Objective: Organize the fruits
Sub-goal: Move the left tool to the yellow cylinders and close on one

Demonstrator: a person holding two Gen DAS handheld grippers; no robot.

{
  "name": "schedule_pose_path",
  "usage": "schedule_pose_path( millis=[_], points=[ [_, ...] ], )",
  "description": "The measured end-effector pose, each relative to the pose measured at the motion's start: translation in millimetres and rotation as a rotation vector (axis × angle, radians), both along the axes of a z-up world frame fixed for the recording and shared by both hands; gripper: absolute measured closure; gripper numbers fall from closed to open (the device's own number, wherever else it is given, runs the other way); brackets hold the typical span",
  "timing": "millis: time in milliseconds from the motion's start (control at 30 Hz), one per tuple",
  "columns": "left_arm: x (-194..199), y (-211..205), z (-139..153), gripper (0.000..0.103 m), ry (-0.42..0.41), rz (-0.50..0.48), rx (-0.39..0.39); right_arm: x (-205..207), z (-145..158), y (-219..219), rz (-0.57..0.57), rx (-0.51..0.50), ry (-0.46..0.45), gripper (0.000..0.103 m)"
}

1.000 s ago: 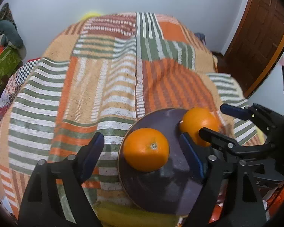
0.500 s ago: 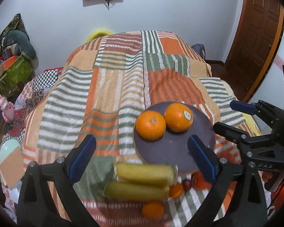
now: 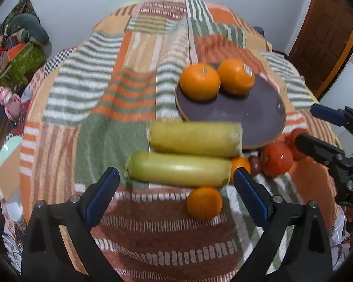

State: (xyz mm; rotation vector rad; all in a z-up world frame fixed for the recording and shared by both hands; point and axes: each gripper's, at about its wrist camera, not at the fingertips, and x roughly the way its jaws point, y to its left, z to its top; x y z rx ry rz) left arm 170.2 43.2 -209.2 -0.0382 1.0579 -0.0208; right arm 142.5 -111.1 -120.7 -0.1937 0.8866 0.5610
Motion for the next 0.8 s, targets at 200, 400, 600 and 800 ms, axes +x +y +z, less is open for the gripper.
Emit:
schedule_pose_path(
  millis=[200,400,600,800],
  points=[
    [-1.6,-9.1,-23.2,0.004,0.057,-0.026,-0.005,-5.2,-8.6,1.0,-0.004,-0.011,0.019,0.029],
    [7.2,-11.1,-32.3,0.004,0.052,0.000,-0.008,-1.2,-15.4,5.4,-0.004,-0.017,0.037,0.029],
    [9.7,0.9,-31.5,0.003,0.033,0.008,-0.017,5.7,-26.4,18.4,0.011,-0.033,0.061,0.029],
    [11.1,34.2,-24.6,0.003,-0.002,0.093,0.045,14.6,-35.2,37.3,0.029,-0.044,0.078,0.029]
  ],
)
